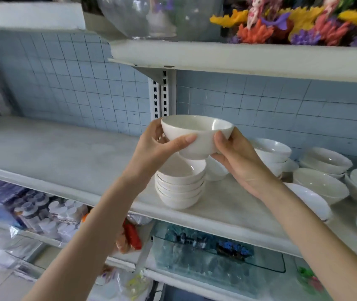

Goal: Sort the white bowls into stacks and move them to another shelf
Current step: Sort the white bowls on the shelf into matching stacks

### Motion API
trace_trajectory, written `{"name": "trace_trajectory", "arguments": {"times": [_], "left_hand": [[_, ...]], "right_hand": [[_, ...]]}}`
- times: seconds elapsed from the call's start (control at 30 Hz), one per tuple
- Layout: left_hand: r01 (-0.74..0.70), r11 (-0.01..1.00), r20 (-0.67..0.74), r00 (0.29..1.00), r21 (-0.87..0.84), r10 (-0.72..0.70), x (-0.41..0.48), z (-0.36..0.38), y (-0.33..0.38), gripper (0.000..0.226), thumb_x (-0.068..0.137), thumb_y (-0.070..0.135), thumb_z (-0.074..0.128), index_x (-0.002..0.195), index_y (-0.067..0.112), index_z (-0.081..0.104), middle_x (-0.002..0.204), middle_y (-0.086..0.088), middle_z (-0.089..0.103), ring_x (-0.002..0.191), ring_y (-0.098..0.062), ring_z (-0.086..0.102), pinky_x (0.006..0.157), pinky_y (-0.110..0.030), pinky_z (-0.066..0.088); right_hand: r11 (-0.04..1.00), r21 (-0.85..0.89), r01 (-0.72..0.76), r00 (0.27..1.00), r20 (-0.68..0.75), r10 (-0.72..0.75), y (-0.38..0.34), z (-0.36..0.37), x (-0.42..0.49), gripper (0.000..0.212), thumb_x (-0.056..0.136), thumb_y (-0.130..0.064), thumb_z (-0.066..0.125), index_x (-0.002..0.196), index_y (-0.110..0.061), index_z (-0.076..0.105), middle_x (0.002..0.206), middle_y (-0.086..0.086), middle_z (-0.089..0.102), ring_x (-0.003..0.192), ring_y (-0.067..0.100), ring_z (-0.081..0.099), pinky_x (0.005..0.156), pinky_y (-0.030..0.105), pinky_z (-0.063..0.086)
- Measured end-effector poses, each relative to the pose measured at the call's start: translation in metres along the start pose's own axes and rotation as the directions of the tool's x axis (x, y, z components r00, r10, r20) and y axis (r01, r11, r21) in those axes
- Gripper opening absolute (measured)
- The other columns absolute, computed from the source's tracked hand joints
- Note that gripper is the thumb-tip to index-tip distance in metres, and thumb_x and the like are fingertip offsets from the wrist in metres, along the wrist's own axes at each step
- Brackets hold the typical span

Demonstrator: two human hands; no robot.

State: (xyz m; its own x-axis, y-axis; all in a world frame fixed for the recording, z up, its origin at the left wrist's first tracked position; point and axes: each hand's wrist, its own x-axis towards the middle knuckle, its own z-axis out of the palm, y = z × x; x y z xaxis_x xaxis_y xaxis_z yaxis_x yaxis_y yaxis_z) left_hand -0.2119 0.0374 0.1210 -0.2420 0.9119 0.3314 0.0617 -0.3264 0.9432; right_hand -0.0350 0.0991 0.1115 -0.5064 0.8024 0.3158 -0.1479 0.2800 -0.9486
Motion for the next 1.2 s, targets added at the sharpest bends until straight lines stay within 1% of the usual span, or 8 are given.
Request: {"name": "trace_trajectory", "arguments": {"times": [0.1,0.23,0.4,0.53,0.67,0.77,0.93,1.2], "left_hand": [[-0.002,1.000,0.058,0.998,-0.016,0.003,0.014,-0.024,-0.005,0.081,0.053,0.042,0.078,0.121,0.005,0.054,0.114,-0.006,0.066,0.100,-0.011,0.066,0.077,-0.020,0.052],[0.017,0.999,0.166,0.986,-0.046,-0.009,0.029,-0.047,-0.021,0.076,0.058,0.038,0.078,0.122,0.005,0.054,0.112,-0.005,0.067,0.101,-0.014,0.066,0.076,-0.020,0.052],[0.042,0.997,0.294,0.956,-0.061,-0.022,0.037,-0.063,-0.044,0.068,0.057,0.032,0.079,0.119,0.018,0.055,0.106,0.009,0.071,0.104,-0.011,0.066,0.080,-0.020,0.052],[0.026,0.998,0.341,0.940,-0.065,-0.002,0.042,-0.068,-0.062,0.086,0.052,0.034,0.088,0.128,0.017,0.051,0.119,0.002,0.066,0.114,-0.016,0.061,0.091,-0.029,0.052],[-0.007,1.000,0.375,0.927,-0.024,0.015,0.043,-0.069,-0.079,0.096,0.056,0.044,0.086,0.137,0.017,0.044,0.130,0.001,0.059,0.124,-0.015,0.053,0.107,-0.040,0.041],[-0.044,0.999,0.361,0.932,0.013,0.036,0.043,-0.067,-0.092,0.091,0.053,0.052,0.085,0.133,0.028,0.047,0.130,0.006,0.058,0.125,-0.011,0.051,0.110,-0.038,0.037],[-0.046,0.999,0.382,0.923,0.013,0.038,0.039,-0.064,-0.103,0.085,0.057,0.048,0.085,0.130,0.028,0.048,0.128,0.016,0.058,0.125,-0.007,0.050,0.104,-0.023,0.038],[-0.014,0.999,0.423,0.906,0.047,-0.008,0.035,-0.064,-0.116,0.090,0.063,0.046,0.083,0.139,0.023,0.040,0.136,0.003,0.052,0.131,-0.018,0.045,0.112,-0.048,0.033]], "right_hand": [[1.000,-0.010,-0.010,1.000,-0.028,0.010,0.007,0.022,0.015,0.100,0.057,-0.070,0.072,0.131,-0.009,0.043,0.131,0.005,0.056,0.120,0.014,0.055,0.100,0.034,0.047],[0.999,-0.040,-0.017,0.993,-0.114,0.012,0.016,0.040,0.024,0.097,0.056,-0.070,0.072,0.129,-0.011,0.045,0.129,0.002,0.058,0.118,0.011,0.056,0.101,0.035,0.046],[0.992,-0.122,0.002,0.985,-0.171,-0.023,0.028,0.048,0.019,0.088,0.061,-0.063,0.074,0.128,-0.014,0.045,0.127,0.003,0.058,0.116,0.009,0.057,0.091,0.022,0.047],[0.982,-0.186,0.027,0.981,-0.185,-0.062,0.036,0.049,0.017,0.076,0.064,-0.057,0.075,0.124,-0.023,0.044,0.125,-0.004,0.055,0.115,0.004,0.055,0.089,0.016,0.045],[0.949,-0.314,0.034,0.973,-0.205,-0.103,0.046,0.045,0.014,0.088,0.065,-0.061,0.073,0.134,-0.017,0.038,0.134,-0.001,0.051,0.127,0.013,0.046,0.107,0.035,0.038],[0.929,-0.369,0.011,0.976,-0.200,-0.091,0.058,0.042,0.009,0.089,0.069,-0.060,0.071,0.137,-0.015,0.037,0.135,-0.004,0.049,0.129,0.016,0.044,0.109,0.045,0.035],[0.939,-0.342,-0.022,0.974,-0.218,-0.057,0.072,0.040,0.002,0.090,0.068,-0.060,0.072,0.138,-0.018,0.035,0.137,-0.002,0.047,0.129,0.013,0.045,0.108,0.037,0.038],[0.944,-0.323,-0.060,0.980,-0.198,-0.006,0.081,0.037,-0.003,0.088,0.068,-0.060,0.072,0.138,-0.024,0.033,0.135,-0.014,0.048,0.127,0.007,0.044,0.104,0.026,0.039]]}}
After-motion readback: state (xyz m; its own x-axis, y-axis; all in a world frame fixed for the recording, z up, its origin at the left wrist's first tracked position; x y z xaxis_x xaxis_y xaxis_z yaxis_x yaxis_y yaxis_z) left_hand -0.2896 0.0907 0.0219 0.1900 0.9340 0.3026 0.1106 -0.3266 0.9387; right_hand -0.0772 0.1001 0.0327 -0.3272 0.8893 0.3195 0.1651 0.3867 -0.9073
